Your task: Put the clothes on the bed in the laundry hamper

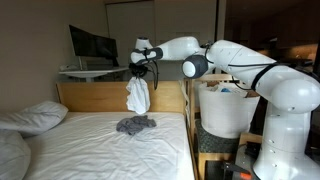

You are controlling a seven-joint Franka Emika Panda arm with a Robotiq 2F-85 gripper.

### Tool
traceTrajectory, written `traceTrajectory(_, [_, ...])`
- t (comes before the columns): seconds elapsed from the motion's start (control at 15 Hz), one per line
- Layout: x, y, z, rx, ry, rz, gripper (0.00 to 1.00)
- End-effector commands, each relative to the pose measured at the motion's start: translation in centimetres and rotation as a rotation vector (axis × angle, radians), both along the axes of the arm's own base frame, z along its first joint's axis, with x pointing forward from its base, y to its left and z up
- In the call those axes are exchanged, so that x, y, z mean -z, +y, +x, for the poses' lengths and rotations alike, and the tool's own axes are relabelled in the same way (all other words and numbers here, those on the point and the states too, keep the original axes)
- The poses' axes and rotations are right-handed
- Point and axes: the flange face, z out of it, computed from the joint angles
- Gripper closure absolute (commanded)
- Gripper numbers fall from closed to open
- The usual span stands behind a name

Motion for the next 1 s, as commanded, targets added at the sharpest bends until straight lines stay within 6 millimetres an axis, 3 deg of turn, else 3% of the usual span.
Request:
traceTrajectory(0.0, [-4.2, -3.0, -3.1, -0.137, 0.114, 0.056, 0.97])
traceTrajectory(0.13, [-5.2, -5.3, -5.3, -0.172, 0.227, 0.055, 0.97])
traceTrajectory(0.2, [-4.1, -4.0, -5.2, -0.175, 0.291, 0.041, 0.97])
traceTrajectory(0.4, [-4.0, -3.7, -7.0, -0.219, 0.445, 0.039, 0.97])
traceTrajectory(0.53, [-5.4, -3.4, -7.0, -0.25, 0.413, 0.05, 0.97])
traceTrajectory(0.67, [-7.3, -2.4, -5.6, -0.215, 0.266, 0.075, 0.97])
traceTrajectory(0.73, [-5.0, -3.0, -5.7, -0.22, 0.342, 0.052, 0.9])
traceTrajectory(0.93, [-6.5, -2.4, -5.4, -0.225, 0.29, 0.049, 0.9])
